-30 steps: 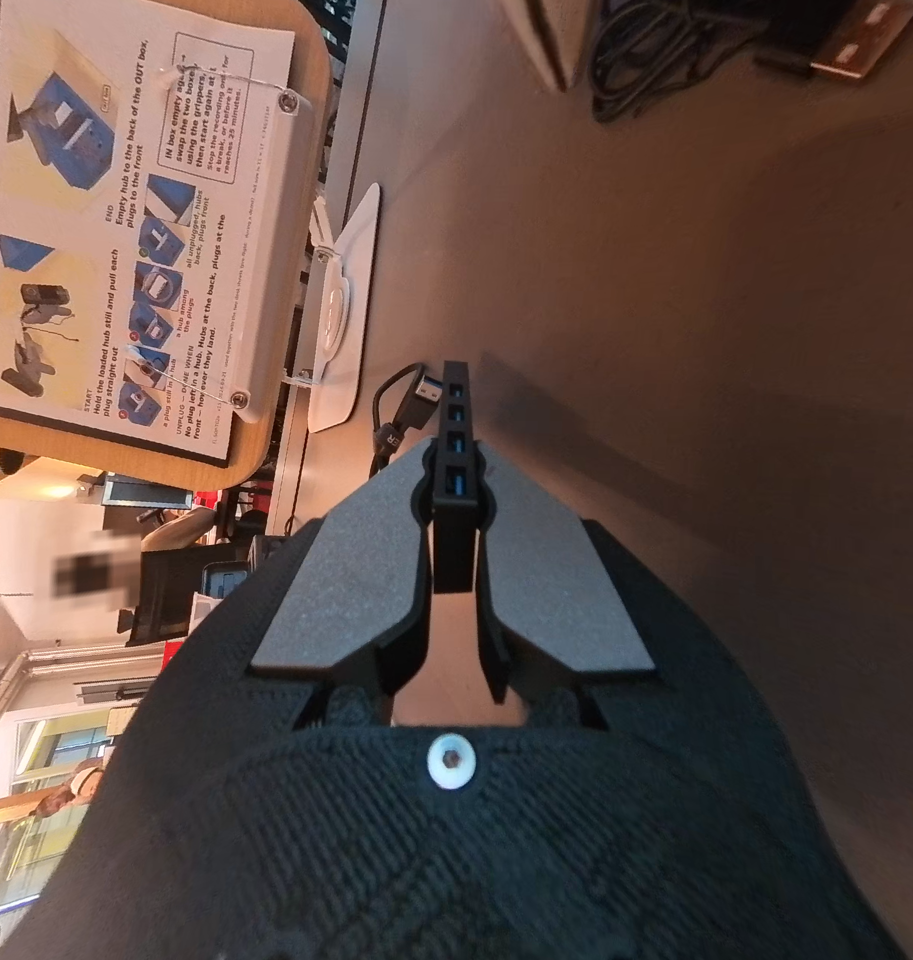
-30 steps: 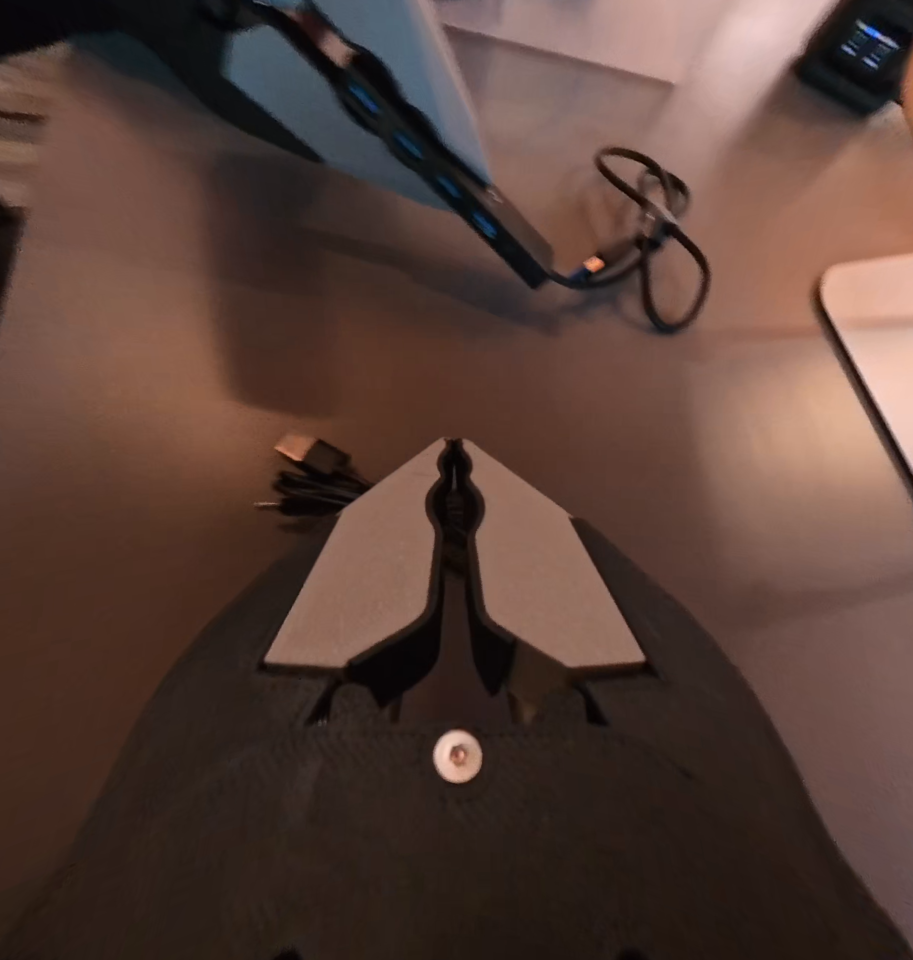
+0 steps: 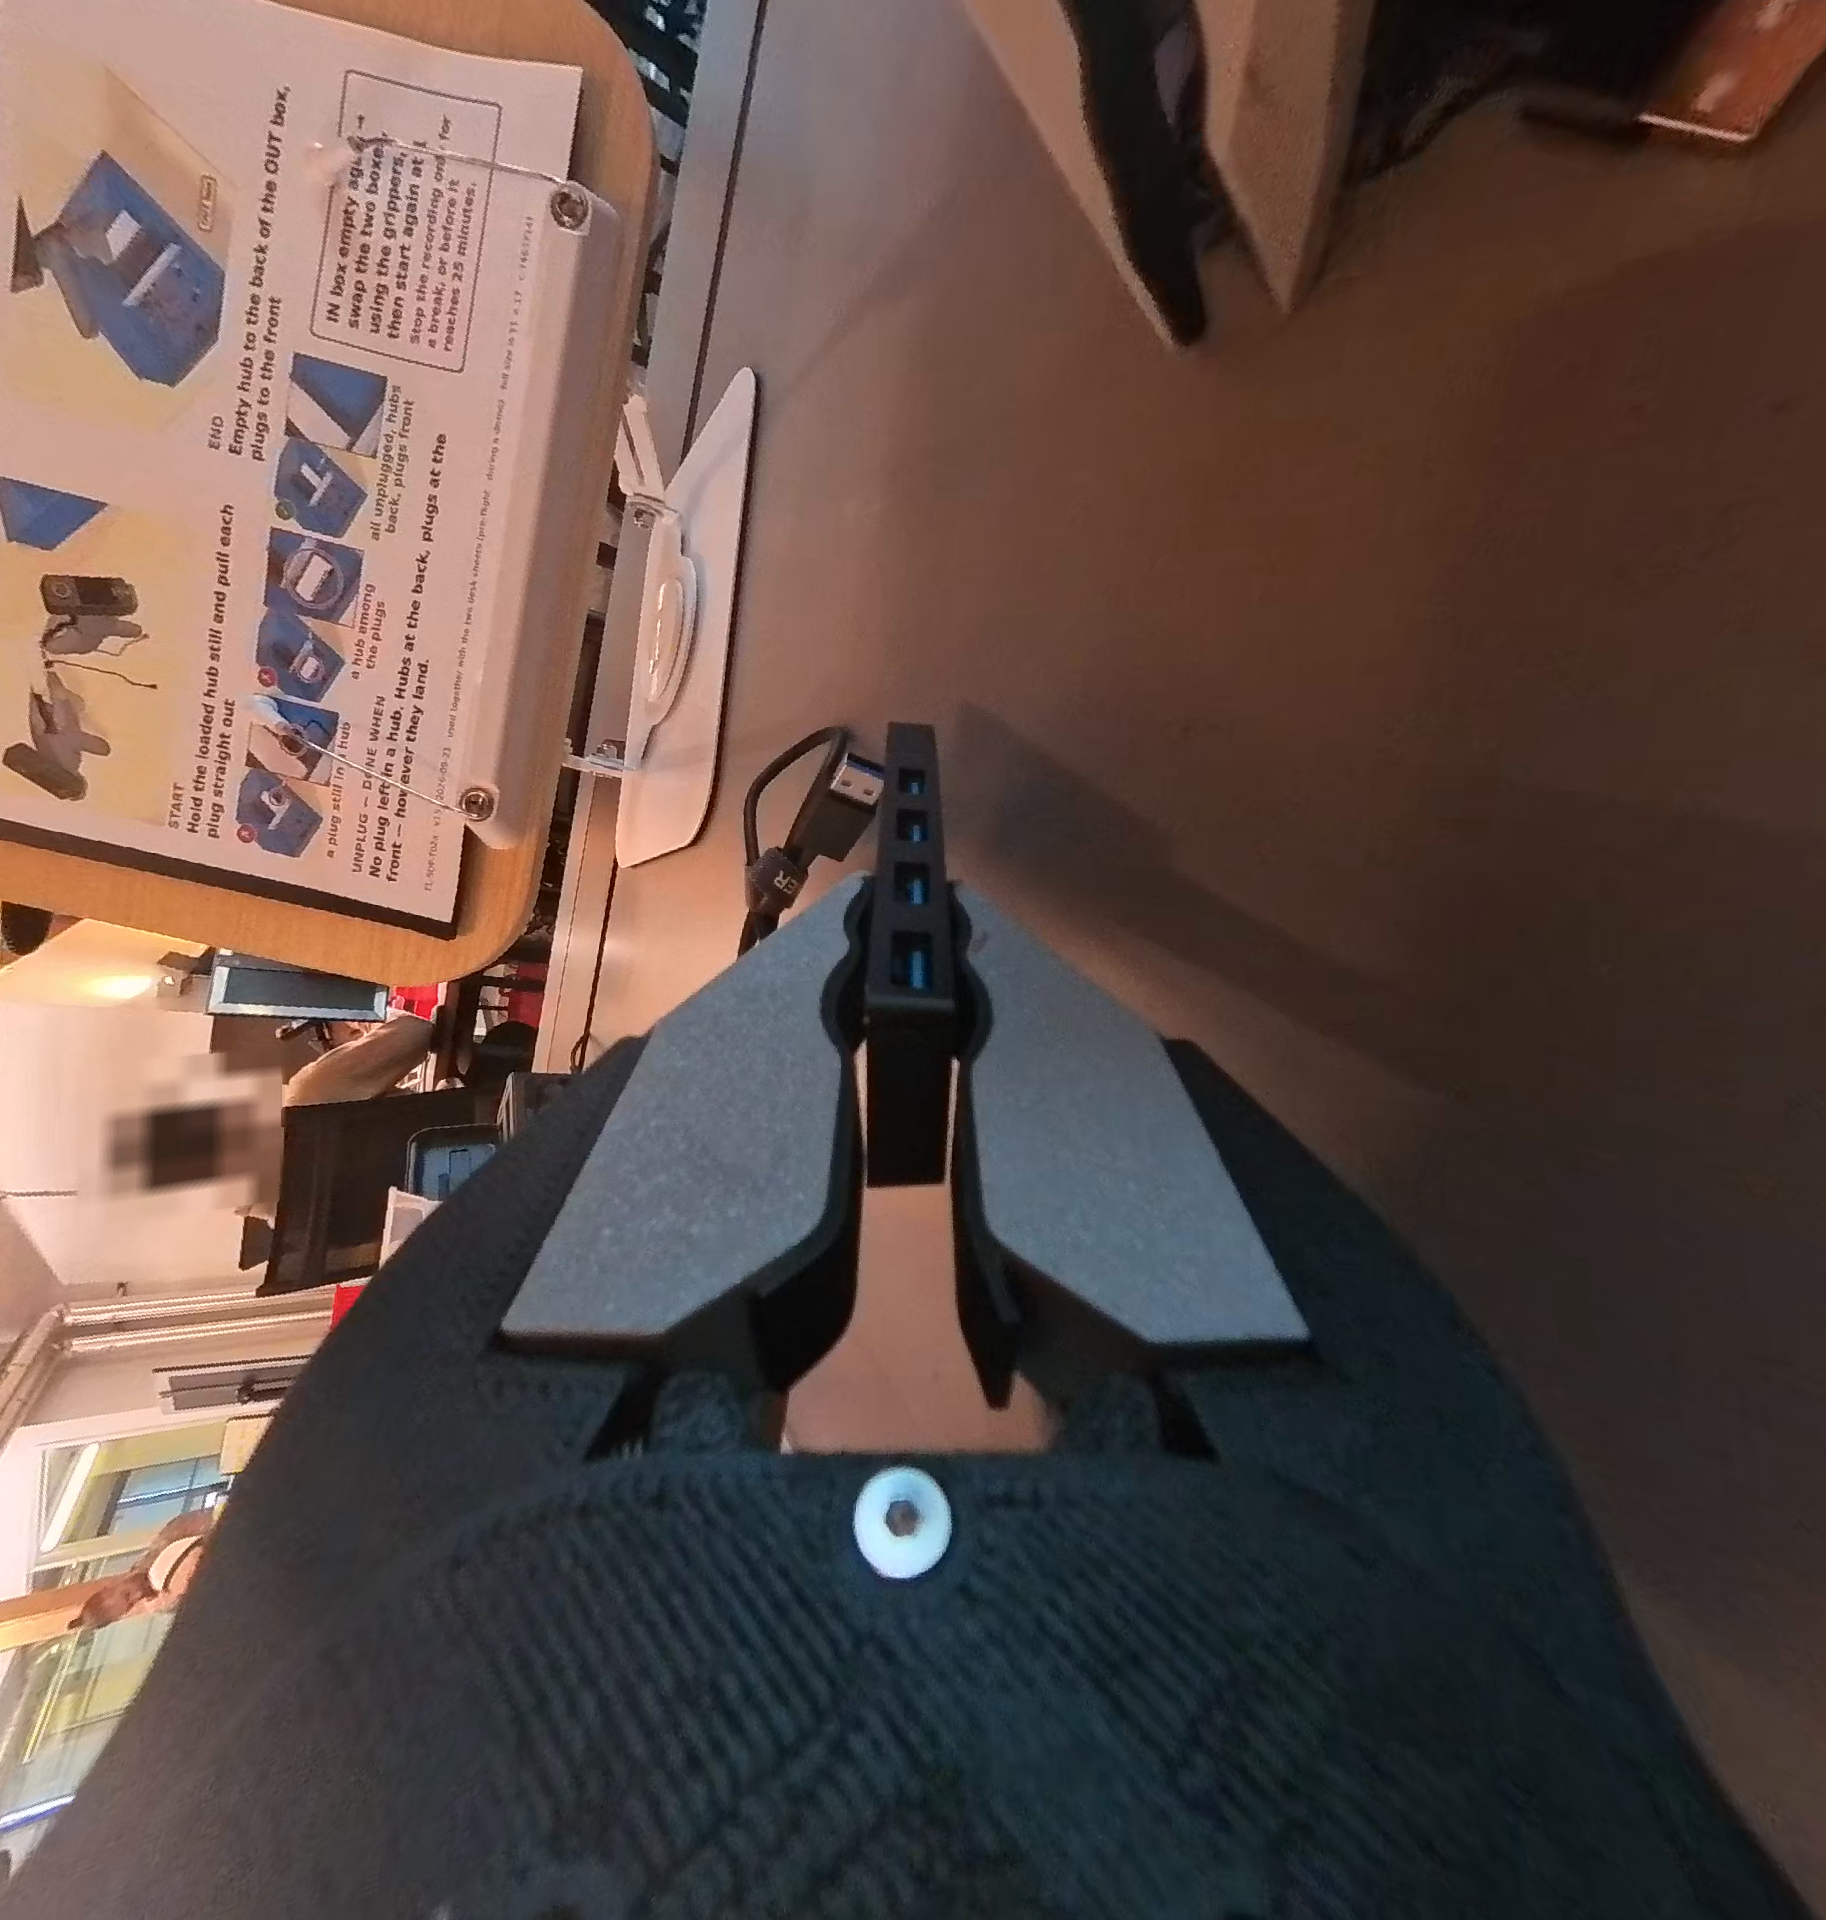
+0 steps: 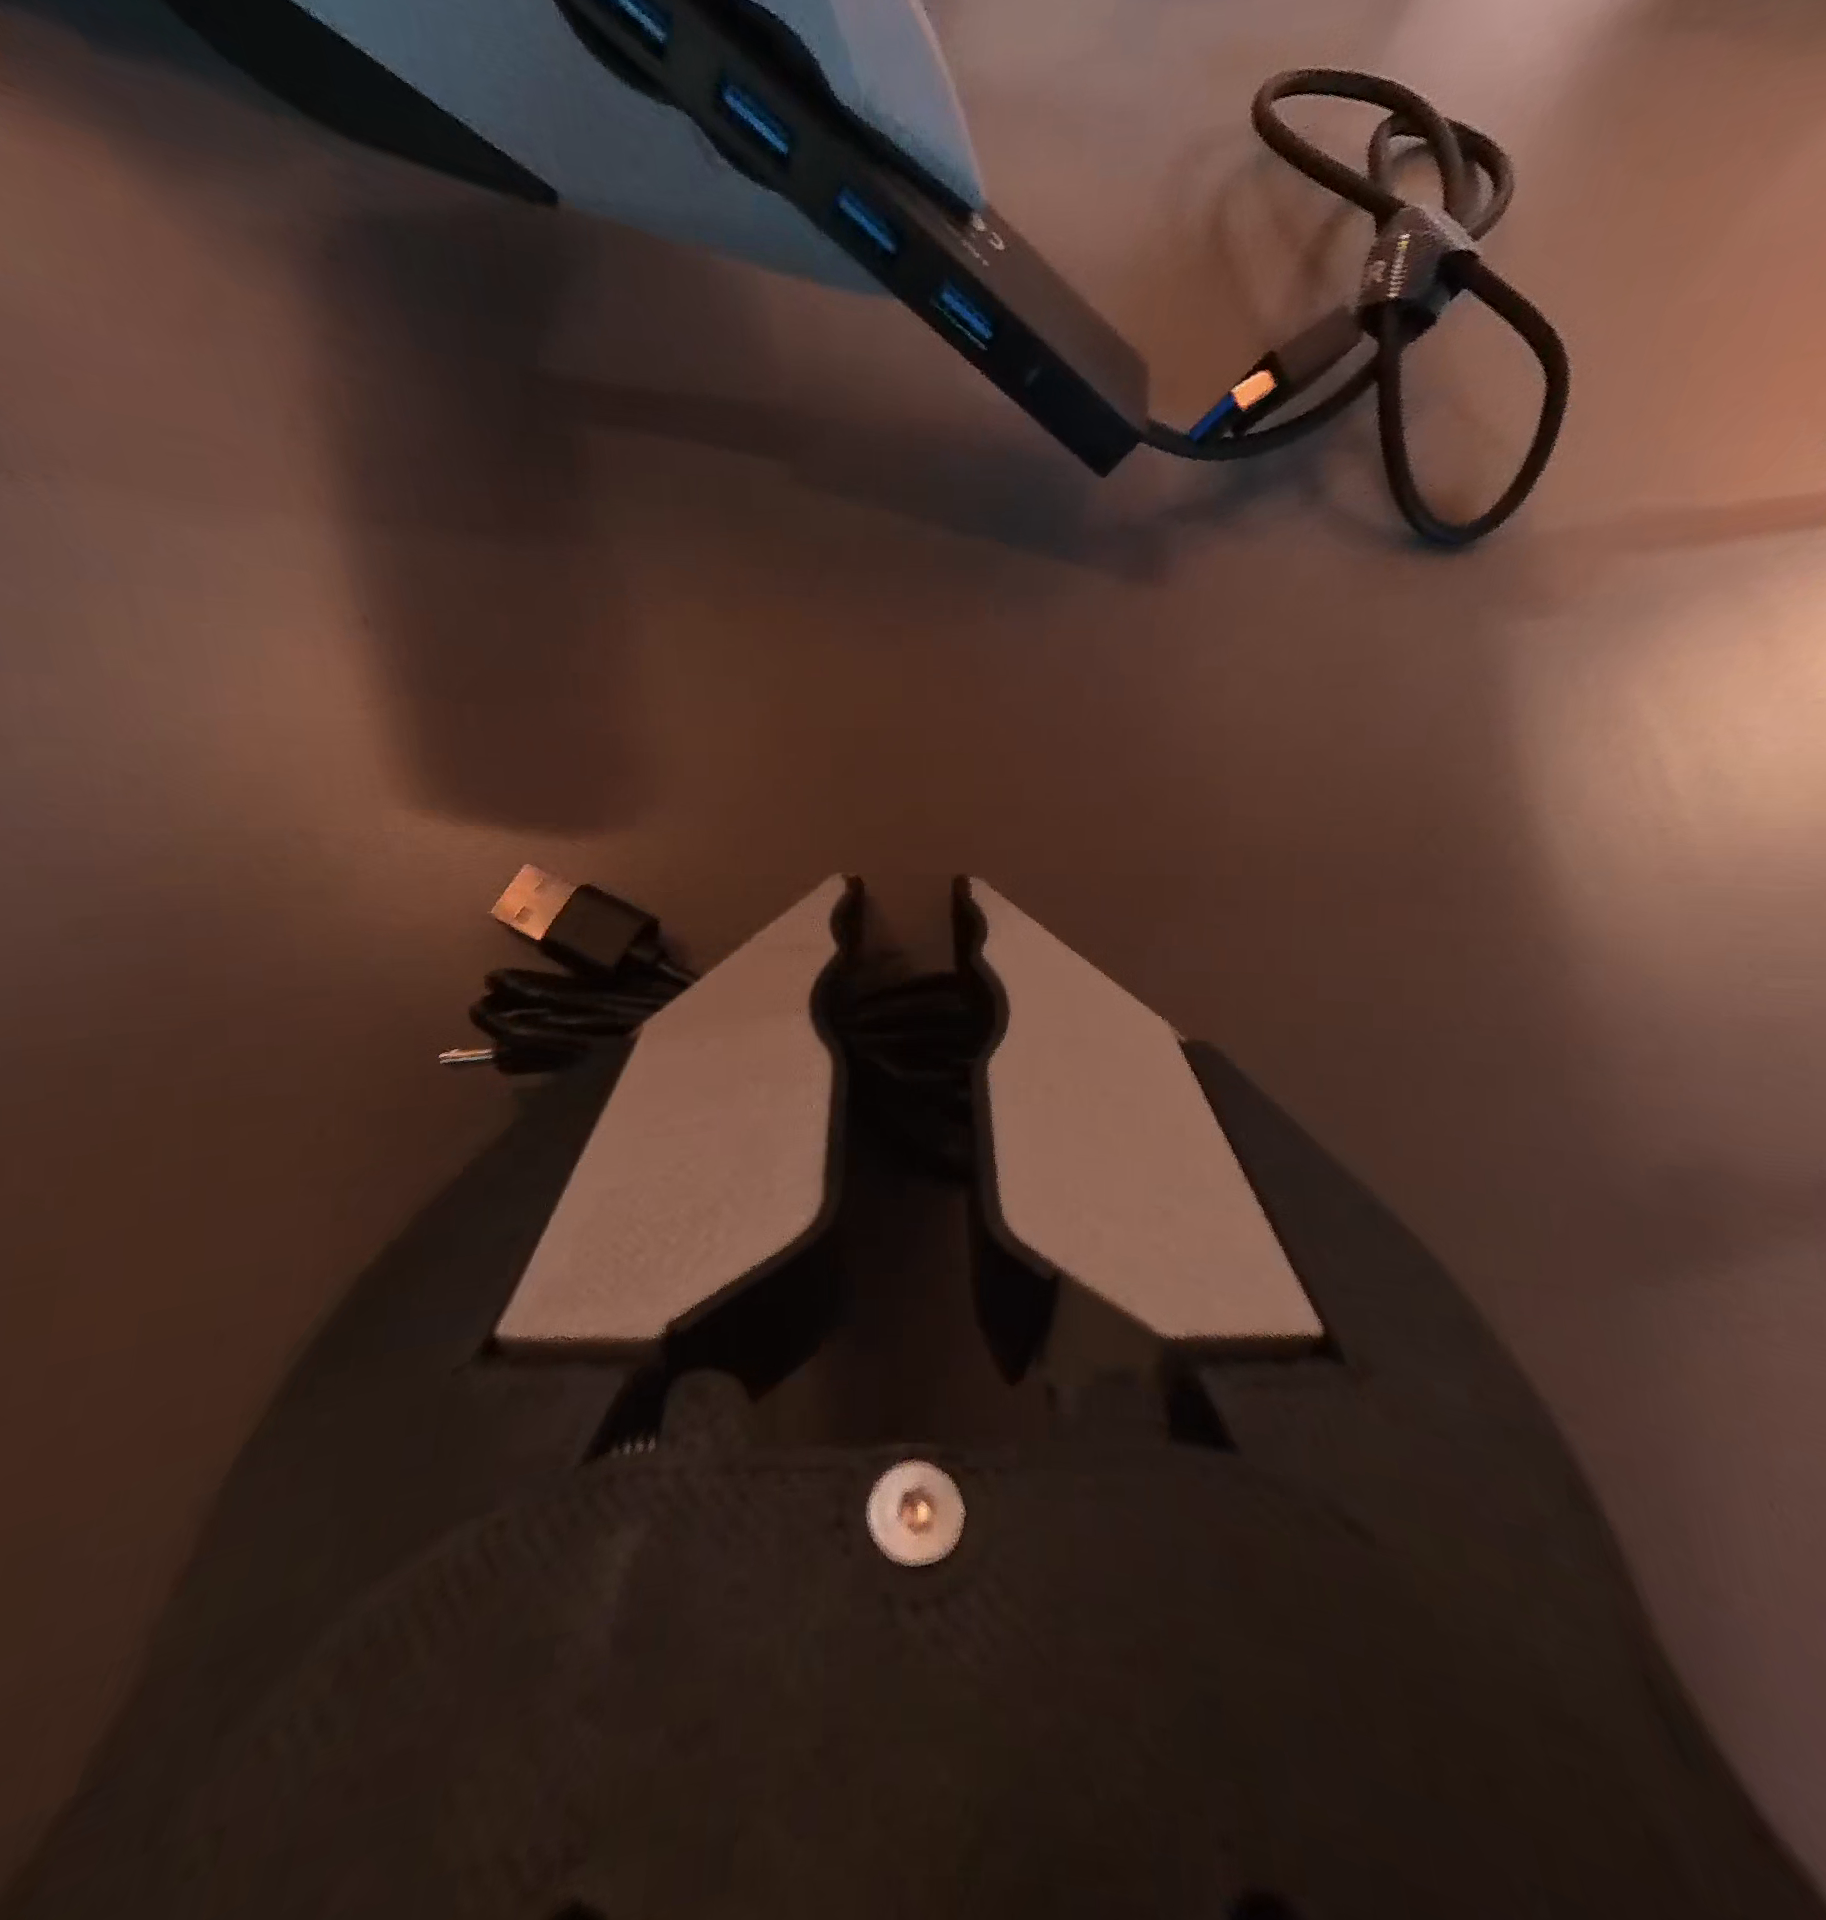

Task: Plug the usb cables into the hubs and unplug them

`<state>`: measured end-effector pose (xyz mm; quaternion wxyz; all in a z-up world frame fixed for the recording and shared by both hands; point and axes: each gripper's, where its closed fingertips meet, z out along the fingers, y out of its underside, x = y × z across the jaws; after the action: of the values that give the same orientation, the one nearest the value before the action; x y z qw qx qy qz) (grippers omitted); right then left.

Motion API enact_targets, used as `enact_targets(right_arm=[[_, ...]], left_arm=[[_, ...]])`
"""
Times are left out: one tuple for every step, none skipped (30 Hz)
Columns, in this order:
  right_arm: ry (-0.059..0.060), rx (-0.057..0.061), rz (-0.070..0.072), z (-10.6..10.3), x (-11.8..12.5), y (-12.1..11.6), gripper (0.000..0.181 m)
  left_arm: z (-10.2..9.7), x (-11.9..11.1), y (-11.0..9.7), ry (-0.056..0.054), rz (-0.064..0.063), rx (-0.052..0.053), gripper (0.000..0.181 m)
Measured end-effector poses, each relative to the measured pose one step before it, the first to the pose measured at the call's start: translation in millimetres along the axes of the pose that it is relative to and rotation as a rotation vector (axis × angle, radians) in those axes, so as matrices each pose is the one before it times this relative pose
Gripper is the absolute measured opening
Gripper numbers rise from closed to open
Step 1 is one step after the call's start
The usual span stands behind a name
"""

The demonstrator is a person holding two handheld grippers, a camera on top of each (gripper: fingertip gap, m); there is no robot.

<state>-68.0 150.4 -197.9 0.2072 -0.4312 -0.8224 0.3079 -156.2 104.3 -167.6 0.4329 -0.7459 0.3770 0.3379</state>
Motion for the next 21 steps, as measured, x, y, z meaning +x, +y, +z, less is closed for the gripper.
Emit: enact_targets(right_arm=[[0.0121,-0.0027,-0.0007,-0.15,2.08,0.22,0.015],[0.0043,-0.0016,-0.0029,-0.55,0.75,0.24,0.016],[-0.005,0.0067,-0.0033,-1.2,-0.84,-0.97,0.021],[-0.0171,0.0162,-0.0024,-1.97,-2.67,-2.3,0.027],[-0.0223,0.0239,-0.0016,-2.92,-3.56,-3.82,0.03],[-0.0238,0.0293,-0.0033,-3.41,-4.09,-4.56,0.035],[-0.0283,0.0302,-0.0025,-3.5,-4.85,-4.43,0.043],[-0.032,0.0241,0.0012,-3.09,-5.48,-3.21,0.051],[-0.0338,0.0124,-0.0018,-2.71,-6.02,-1.33,0.059],[-0.0236,0.0047,-0.0086,-2.18,-4.78,-0.03,0.065],[-0.0049,0.0026,-0.0103,-1.53,-1.9,0.53,0.069],[0.0069,-0.0001,-0.0067,-1.09,0.47,1.14,0.071],[0.0069,-0.0029,0.0001,-0.59,1.23,1.61,0.072],[0.0022,-0.0057,0.0056,0.21,1.14,2.23,0.072],[0.0001,-0.0118,0.0065,1.37,1.14,3.2,0.072],[0.0014,-0.0155,0.0053,2.21,1.22,3.68,0.073],[-0.0041,-0.0118,0.0073,2.88,0.41,2.65,0.073],[-0.0022,-0.016,0.0048,3.23,0.4,2.9,0.073],[-0.0027,-0.0124,0.0032,3.58,0.15,2.25,0.074],[-0.0098,0.0043,0.0075,2.58,-0.8,-0.86,0.071],[-0.0094,0.0032,0.0085,1.92,-0.81,-1.13,0.069]], left_arm=[[-0.05,0.13,0.07,-0.0002,0.0011,-0.0003,0.008],[0.1,-0.04,-0.05,-0.0005,0.0011,-0.0002,0.008],[0.1,0.18,0.06,0.0009,0.0,-0.0004,0.008],[-0.02,0.07,-0.07,0.0003,0.0002,-0.0001,0.008],[-0.07,-0.09,0.0,-0.0007,0.0002,0.0002,0.008],[-0.01,-0.03,0.03,0.0003,-0.0007,0.0001,0.008],[0.02,0.05,0.08,0.0005,-0.0004,0.0,0.008],[-0.02,-0.06,-0.08,-0.0005,0.0005,0.0,0.008],[-0.08,0.03,0.02,-0.0006,0.0007,-0.0002,0.008],[0.03,0.06,0.06,0.0001,0.0006,-0.0002,0.008],[-0.1,0.0,0.05,0.0001,0.0006,-0.0001,0.008],[0.02,-0.06,-0.04,-0.0005,0.0,0.0003,0.008],[-0.2,-0.03,-0.13,-0.0003,0.0002,0.0005,0.008],[-0.18,-0.07,-0.18,-0.0003,0.0006,0.0009,0.008],[-0.04,0.04,-0.18,-0.0001,0.0003,0.0009,0.008],[-0.07,0.23,-0.24,0.0009,0.0002,0.0008,0.008],[0.02,0.06,-0.05,0.0002,0.0014,0.0,0.008],[-0.09,0.04,-0.1,-0.0005,0.0014,0.0,0.008],[-0.16,0.01,-0.2,-0.0001,-0.0001,0.001,0.008],[0.0,-0.06,-0.23,0.0003,-0.0009,0.0011,0.008],[0.0,-0.02,-0.01,-0.0001,0.0001,0.0,0.008]])
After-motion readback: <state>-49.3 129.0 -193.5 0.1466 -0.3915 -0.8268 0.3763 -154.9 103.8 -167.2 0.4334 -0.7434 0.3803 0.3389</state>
